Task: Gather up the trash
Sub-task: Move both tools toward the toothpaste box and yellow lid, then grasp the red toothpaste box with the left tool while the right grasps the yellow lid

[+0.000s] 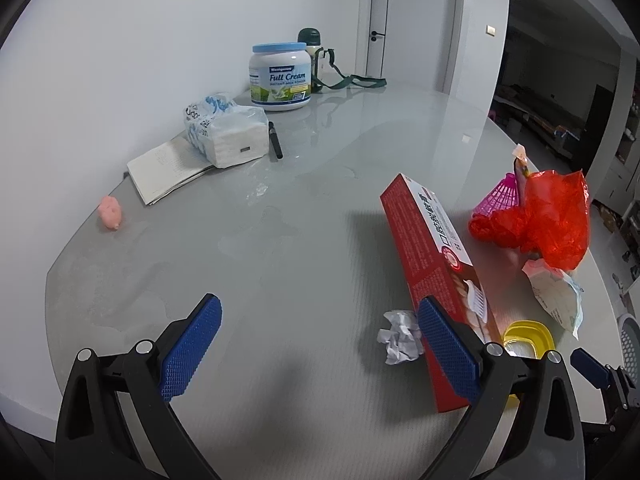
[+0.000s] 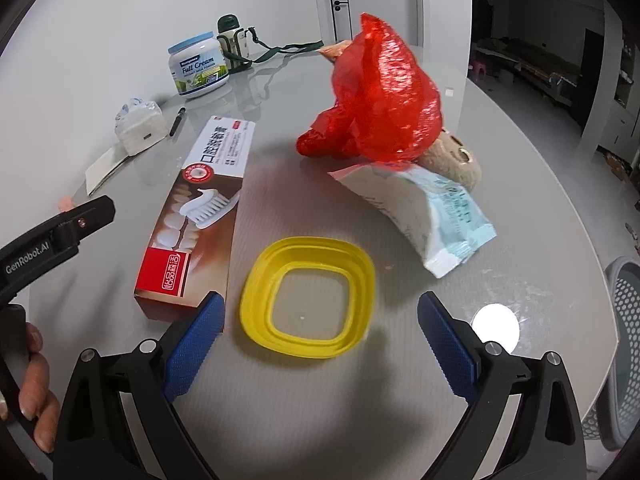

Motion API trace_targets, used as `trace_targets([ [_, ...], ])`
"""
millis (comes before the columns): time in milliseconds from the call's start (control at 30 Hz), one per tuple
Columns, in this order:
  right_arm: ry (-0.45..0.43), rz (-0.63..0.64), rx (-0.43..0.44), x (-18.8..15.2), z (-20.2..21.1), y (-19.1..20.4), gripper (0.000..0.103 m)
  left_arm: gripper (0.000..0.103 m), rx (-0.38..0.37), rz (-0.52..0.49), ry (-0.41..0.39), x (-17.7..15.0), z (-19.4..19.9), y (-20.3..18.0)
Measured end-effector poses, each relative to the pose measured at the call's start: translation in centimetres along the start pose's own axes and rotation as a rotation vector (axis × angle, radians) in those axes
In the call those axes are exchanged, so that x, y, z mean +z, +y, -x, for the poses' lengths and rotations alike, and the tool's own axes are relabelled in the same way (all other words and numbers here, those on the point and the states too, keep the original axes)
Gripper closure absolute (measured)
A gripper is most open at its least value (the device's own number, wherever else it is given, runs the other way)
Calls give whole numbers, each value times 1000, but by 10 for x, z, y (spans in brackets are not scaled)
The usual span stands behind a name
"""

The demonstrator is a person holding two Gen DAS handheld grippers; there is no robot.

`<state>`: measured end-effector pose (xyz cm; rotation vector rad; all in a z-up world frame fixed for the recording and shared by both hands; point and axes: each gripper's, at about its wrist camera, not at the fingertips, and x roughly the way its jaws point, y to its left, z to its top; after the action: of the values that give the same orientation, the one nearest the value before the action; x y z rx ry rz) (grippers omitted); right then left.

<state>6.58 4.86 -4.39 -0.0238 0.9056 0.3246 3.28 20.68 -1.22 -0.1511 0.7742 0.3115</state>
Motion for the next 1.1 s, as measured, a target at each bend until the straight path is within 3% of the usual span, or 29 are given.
trace_targets([
  [200,-8,66,5,1,0,21,10,6,1,6,4,0,-2,3],
  [633,31,15,-87,-1,-13,7,10,6,-31,-8,12,-3,-3,-2],
  [1100,70,-1,-101,7,-31,4,11,6,-67,-27,41,-8,-4,-16],
])
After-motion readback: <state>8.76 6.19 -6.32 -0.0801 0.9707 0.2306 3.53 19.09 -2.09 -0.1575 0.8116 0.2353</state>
